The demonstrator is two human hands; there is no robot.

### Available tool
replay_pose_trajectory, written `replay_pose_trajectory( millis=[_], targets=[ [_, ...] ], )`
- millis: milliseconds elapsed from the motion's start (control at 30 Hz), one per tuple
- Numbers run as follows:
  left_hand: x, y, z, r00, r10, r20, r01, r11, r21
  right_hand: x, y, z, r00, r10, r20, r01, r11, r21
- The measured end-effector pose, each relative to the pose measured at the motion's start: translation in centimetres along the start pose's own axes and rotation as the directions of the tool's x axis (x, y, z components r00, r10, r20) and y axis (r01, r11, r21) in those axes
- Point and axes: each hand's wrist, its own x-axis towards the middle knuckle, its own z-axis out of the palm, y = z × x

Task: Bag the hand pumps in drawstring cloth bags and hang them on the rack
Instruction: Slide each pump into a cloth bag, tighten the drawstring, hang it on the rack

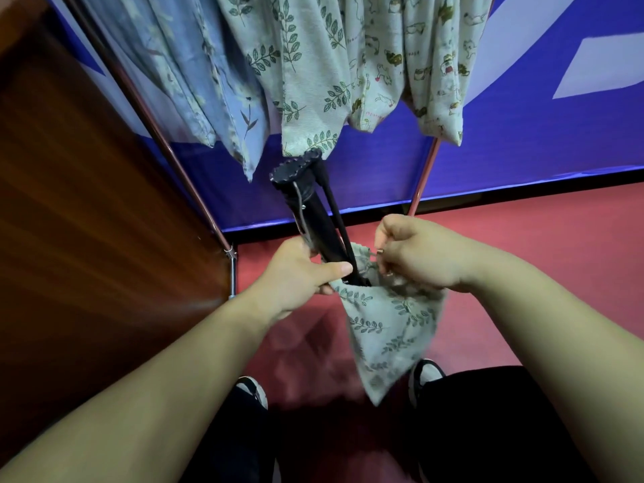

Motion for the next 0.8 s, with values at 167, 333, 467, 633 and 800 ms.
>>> replay_pose_trajectory(
  millis=[167, 333, 467, 633, 800],
  targets=[
    [-0.1, 0.7, 0.0, 1.0, 0.023, -0.006, -0.023, 0.999, 0.025, -0.5, 0.0, 0.2, 0.973, -0.23, -0.008, 0.222, 0.948, -0.226],
    [-0.3, 1.7, -0.6, 0.998, 0.054, -0.013, -0.053, 0.998, 0.032, 0.4, 0.2, 0.8, 0.952, -0.287, -0.104, 0.231, 0.898, -0.374],
    [-0.5, 2.3, -0.9, 0.998, 0.06, 0.0, -0.06, 0.998, -0.011, 0.5, 0.4, 0.9, 0.928, -0.34, -0.152, 0.264, 0.887, -0.378],
    [-0.7, 2.6, -0.6, 0.995, 0.094, -0.016, -0.095, 0.994, -0.051, 0.6, 0.4, 1.4, 0.912, -0.374, -0.168, 0.258, 0.843, -0.472],
    [-0.9, 2.8, -0.9, 0.992, 0.126, -0.028, -0.128, 0.987, -0.094, 0.6, 0.4, 1.5, 0.922, -0.378, -0.077, 0.312, 0.848, -0.428]
  ],
)
